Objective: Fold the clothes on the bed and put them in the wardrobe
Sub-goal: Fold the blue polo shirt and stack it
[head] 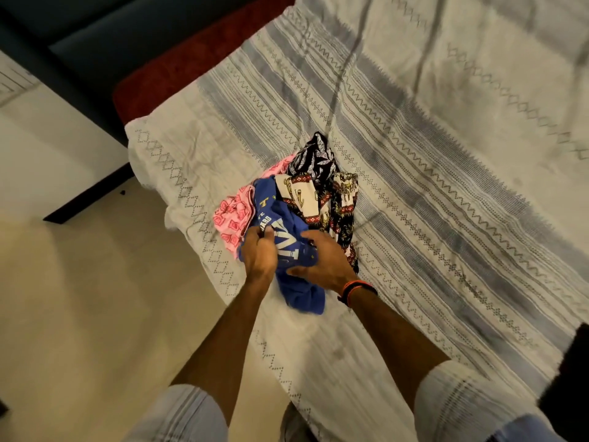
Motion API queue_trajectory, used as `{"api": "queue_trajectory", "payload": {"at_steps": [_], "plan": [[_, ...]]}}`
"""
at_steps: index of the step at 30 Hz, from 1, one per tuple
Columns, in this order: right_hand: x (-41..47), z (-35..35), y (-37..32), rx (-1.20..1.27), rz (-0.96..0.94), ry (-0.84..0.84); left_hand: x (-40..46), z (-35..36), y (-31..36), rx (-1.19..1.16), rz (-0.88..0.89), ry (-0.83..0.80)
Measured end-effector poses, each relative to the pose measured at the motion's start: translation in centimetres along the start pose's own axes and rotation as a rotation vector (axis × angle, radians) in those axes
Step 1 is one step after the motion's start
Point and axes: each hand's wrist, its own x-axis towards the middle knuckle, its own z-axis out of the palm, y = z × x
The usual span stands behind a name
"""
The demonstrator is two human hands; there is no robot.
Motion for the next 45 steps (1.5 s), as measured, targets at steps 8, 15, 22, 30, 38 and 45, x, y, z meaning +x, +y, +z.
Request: {"api": "queue_trajectory", "payload": {"at_steps": [8, 15, 22, 30, 38, 45], "plan": [[-3.3, -4.2, -6.3, 0.042, -0.114, 0.111, -4.0, -2.9, 8.0, -0.379, 0.166, -0.060], [-9.3, -8.4, -10.5, 0.264, -0.278, 0.316, -9.9, -6.3, 13.0, -0.449, 0.335, -0.261], [-16.4, -12.8, -13.5, 0.416, -0.390, 0.384, -16.8, -9.1, 13.4, -0.356, 0.510, -0.357], [-25.7, -16.7, -14.1, 0.619, -0.433, 0.440, -21.9, -9.7, 11.2, 0.037, 0.363, -0.324], [-32.7, -20.6, -13.3, 0.720, -0.484, 0.525, -26.7, -8.1, 12.5, -0.114, 0.187, -0.536], [-35.6, -23.3, -11.3, 0.666, -0.414, 0.641, -29.2, -5.5, 18.2, -0.212, 0.333, -0.581]]}}
